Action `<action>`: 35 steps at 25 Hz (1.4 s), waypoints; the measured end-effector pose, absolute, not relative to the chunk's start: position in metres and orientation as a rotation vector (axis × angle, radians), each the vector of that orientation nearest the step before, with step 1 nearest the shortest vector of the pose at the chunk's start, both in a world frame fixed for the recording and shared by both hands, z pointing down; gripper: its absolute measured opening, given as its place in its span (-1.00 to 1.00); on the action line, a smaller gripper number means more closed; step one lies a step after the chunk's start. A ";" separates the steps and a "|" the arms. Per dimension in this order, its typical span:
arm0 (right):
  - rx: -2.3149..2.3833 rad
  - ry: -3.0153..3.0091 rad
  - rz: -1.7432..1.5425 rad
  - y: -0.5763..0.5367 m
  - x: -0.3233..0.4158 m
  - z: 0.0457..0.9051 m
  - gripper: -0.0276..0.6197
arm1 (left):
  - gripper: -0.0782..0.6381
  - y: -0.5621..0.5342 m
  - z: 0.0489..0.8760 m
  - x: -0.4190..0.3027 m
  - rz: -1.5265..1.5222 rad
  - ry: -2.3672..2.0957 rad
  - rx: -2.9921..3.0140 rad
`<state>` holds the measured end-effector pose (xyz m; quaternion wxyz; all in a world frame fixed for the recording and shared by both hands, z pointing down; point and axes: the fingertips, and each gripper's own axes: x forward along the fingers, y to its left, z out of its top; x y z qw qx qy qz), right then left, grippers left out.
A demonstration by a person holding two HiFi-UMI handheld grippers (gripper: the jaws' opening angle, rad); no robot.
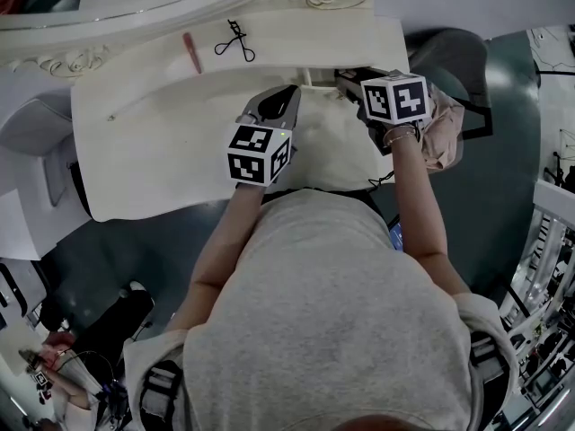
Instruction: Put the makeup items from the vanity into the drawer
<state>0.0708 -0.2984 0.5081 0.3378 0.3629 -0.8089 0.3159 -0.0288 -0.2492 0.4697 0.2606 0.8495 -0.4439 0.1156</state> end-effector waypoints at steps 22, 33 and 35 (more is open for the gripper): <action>1.117 -2.060 0.741 -0.304 0.071 0.511 -0.26 | -0.76 -0.240 0.459 -0.028 0.258 -1.198 2.313; 1.129 -2.107 0.724 -0.302 0.070 0.509 -0.24 | -0.76 -0.236 0.454 -0.032 0.250 -1.215 2.313; 1.114 -2.127 0.732 -0.301 0.067 0.508 -0.22 | -0.76 -0.234 0.453 -0.032 0.257 -1.215 2.314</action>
